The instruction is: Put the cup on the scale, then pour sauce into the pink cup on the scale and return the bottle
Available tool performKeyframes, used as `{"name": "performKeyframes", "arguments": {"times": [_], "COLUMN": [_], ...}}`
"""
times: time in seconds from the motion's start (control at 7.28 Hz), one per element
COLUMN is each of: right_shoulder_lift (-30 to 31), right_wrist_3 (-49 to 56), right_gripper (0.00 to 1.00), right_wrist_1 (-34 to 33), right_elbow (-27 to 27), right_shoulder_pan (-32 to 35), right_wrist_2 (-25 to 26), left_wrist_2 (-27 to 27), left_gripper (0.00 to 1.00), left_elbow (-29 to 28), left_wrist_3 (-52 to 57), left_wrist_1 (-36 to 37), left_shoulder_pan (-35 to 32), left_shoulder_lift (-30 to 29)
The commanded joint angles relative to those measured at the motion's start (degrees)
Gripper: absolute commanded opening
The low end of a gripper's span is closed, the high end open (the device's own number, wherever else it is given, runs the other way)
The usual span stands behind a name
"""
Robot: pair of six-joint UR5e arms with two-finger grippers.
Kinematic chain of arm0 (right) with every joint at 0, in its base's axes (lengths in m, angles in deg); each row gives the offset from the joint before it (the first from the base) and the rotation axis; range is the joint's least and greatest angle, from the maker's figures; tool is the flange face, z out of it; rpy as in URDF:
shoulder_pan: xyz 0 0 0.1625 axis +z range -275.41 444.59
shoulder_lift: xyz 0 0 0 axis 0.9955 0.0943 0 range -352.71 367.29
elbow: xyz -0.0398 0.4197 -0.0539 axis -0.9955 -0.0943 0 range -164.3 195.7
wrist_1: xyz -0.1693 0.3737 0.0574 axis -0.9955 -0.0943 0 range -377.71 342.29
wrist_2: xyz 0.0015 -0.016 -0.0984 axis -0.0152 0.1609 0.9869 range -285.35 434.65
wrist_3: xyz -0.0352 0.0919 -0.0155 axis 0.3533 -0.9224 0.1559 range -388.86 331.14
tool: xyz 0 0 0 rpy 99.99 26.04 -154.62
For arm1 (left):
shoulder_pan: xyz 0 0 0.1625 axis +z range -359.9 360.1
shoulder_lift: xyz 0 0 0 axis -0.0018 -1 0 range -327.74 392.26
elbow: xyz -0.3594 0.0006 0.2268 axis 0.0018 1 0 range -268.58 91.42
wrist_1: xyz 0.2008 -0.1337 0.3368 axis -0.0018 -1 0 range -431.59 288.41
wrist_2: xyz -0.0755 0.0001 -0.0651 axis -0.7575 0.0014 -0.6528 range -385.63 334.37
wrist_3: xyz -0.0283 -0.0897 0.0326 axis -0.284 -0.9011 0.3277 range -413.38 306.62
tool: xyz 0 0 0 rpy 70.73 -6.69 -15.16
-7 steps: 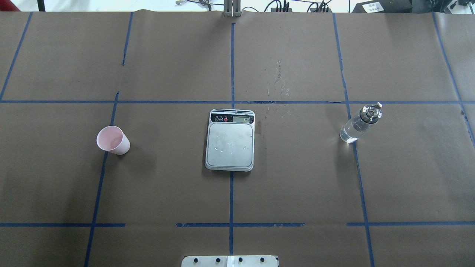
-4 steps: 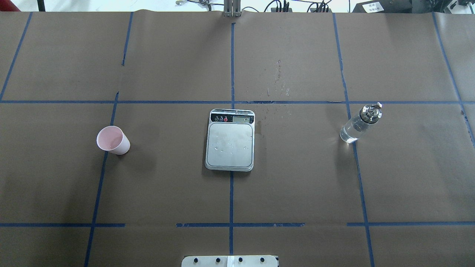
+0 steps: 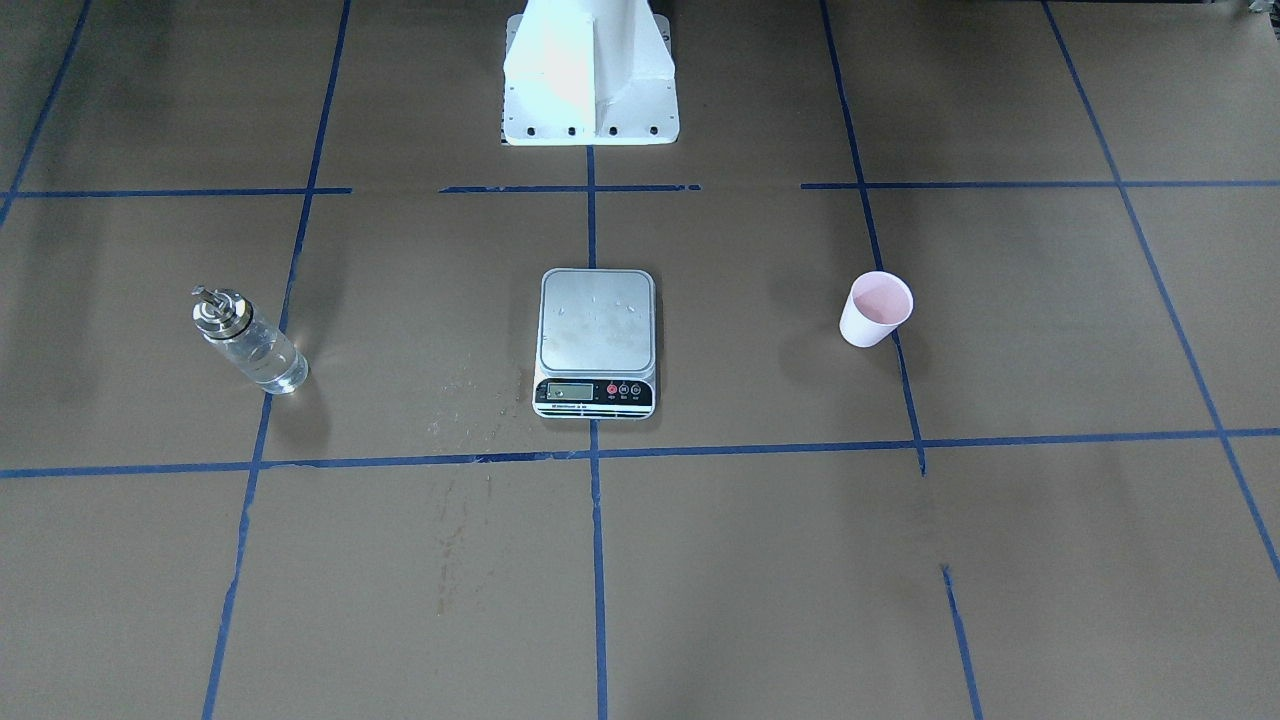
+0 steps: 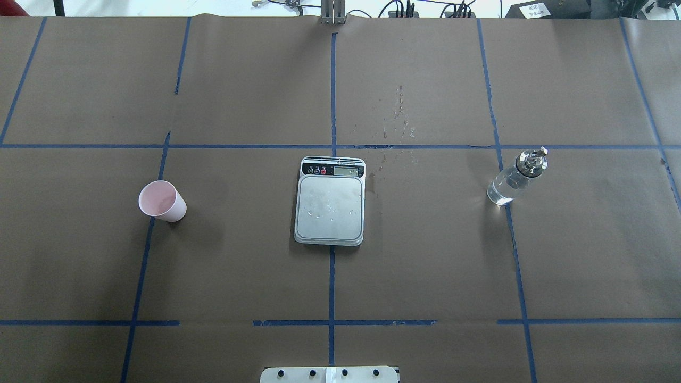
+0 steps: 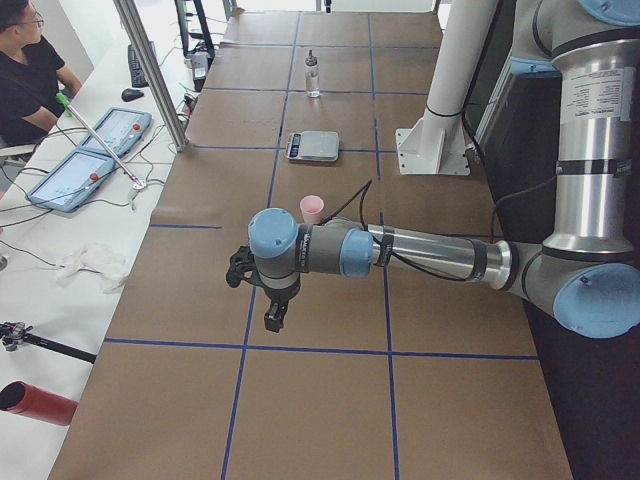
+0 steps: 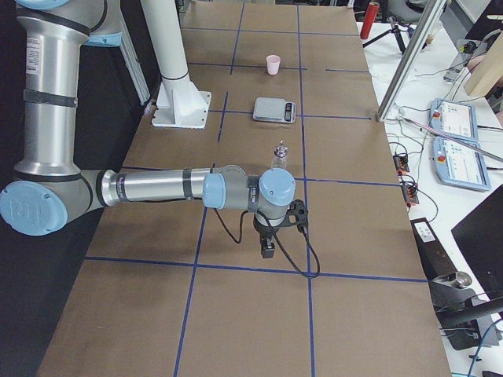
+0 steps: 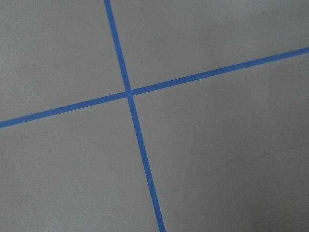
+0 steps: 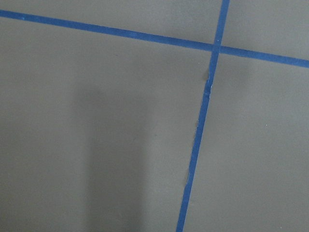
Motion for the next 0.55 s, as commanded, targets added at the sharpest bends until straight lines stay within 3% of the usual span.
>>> {"name": "performKeyframes", "arguments": {"times": [0.0,0.41], "right_shoulder_lift": [-1.9,-1.9], "right_wrist_3": [-0.5,-1.7], "right_gripper": [1.00,1.00], "right_wrist_1": [-0.1,-0.1], "right_elbow": [1.6,1.5], "right_shoulder_pan": [0.0,0.0], "right_wrist_2": [0.2,0.3], "left_wrist_2": [-1.1,-8.3], "left_gripper": [1.00,1.00], "left_elbow": [-1.4,1.0], "left_wrist_3": [0.0,0.0], "left_wrist_1": [-0.2,-1.0], "left_shoulder_pan": [0.2,0.3], "left_shoulder_lift": [-0.1,0.7]}}
